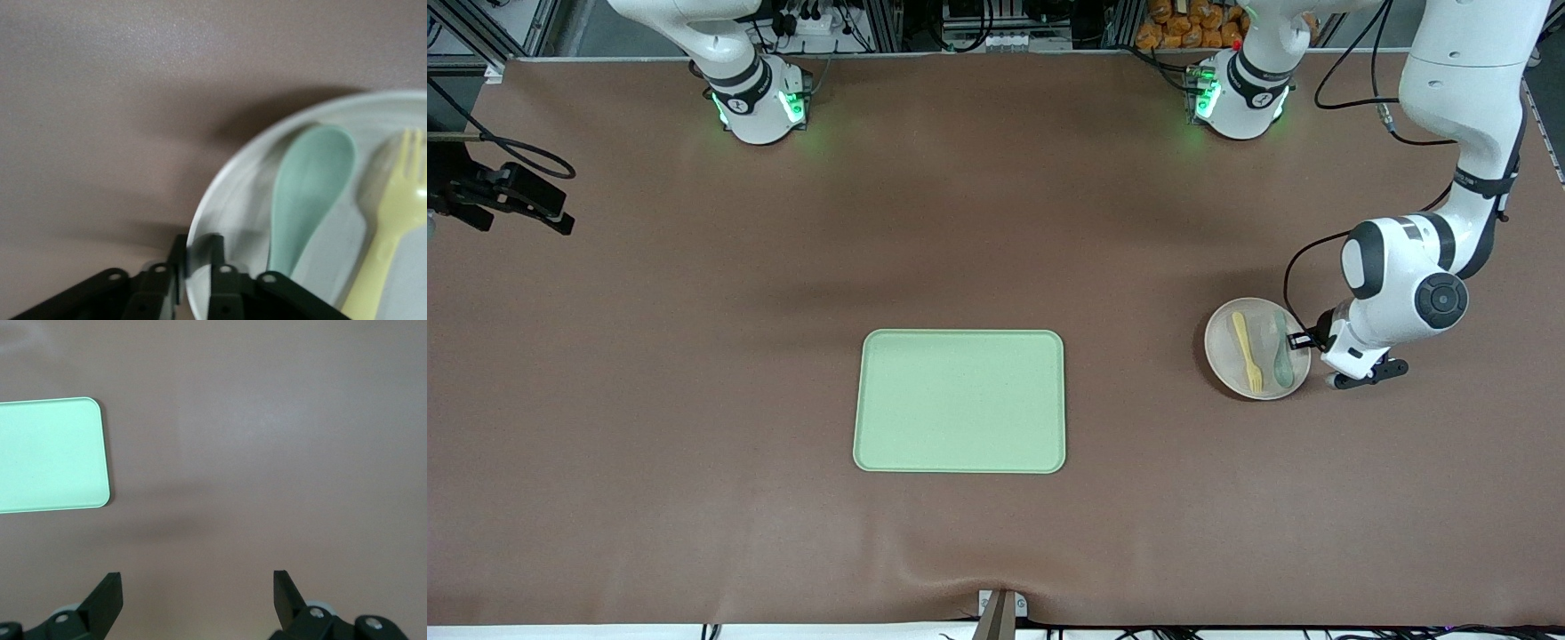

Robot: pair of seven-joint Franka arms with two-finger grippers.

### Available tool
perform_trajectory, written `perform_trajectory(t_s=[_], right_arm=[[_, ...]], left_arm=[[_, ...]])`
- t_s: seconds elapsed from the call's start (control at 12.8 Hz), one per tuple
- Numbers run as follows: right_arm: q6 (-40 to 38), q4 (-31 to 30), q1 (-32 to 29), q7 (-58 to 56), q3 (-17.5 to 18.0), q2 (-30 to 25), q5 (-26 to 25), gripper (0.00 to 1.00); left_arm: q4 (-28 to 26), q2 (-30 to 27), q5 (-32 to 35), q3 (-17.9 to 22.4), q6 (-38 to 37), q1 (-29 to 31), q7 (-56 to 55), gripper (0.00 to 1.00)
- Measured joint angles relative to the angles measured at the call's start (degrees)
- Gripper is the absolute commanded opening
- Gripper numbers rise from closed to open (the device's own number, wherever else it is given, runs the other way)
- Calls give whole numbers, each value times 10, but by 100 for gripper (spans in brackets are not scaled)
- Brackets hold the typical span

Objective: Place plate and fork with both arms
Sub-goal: 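Grasp the white plate's rim with the left gripper, then carry the plate onto the green tray and lower it with the left gripper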

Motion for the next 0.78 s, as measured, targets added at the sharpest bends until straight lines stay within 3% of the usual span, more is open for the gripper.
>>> perform_trajectory(t_s=[0.39, 0.78], right_arm=[[0, 0, 0, 0, 0, 0, 0, 100], [0, 0, 0, 0, 0, 0, 0, 100]], left_arm=[[11, -4, -41, -30, 11, 0, 5, 0], [86, -12, -114, -103, 13, -3, 3, 0]])
